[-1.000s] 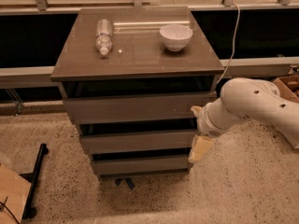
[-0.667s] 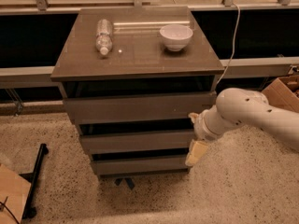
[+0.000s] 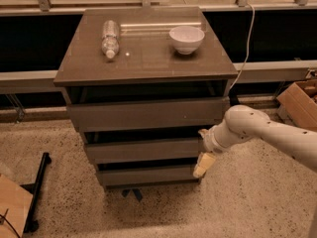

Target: Open middle drawer

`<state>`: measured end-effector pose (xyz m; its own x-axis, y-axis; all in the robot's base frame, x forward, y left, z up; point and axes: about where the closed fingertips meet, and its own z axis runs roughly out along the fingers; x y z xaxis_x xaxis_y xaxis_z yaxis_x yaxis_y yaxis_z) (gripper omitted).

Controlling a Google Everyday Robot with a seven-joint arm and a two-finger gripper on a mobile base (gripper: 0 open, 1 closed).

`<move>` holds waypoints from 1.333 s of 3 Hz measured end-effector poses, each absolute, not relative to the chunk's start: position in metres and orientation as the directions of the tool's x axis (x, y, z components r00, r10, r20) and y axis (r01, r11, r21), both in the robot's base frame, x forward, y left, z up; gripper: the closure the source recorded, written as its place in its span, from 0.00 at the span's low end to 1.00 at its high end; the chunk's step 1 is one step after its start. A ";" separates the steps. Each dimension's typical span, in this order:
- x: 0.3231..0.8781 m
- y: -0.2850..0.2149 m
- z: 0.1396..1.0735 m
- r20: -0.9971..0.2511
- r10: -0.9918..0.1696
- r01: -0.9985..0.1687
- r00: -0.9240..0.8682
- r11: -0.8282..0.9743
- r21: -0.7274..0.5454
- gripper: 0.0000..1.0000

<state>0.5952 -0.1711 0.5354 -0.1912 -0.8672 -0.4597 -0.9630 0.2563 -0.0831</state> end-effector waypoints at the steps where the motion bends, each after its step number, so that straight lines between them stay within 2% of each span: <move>1: 0.597 -0.171 0.531 -0.460 -0.865 -0.961 -0.200 0.264 -0.077 0.00; 3: 0.619 -0.168 0.506 -0.442 -0.849 -0.931 -0.288 0.357 -0.078 0.00; 4: 0.637 -0.176 0.487 -0.475 -0.820 -0.914 -0.318 0.399 -0.076 0.00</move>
Offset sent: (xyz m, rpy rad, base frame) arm 0.0122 0.0037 -0.0255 -0.0338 0.0568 -0.1343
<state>0.6368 -0.1756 0.4870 -0.3184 -0.8202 -0.4753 -0.9138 0.3989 -0.0763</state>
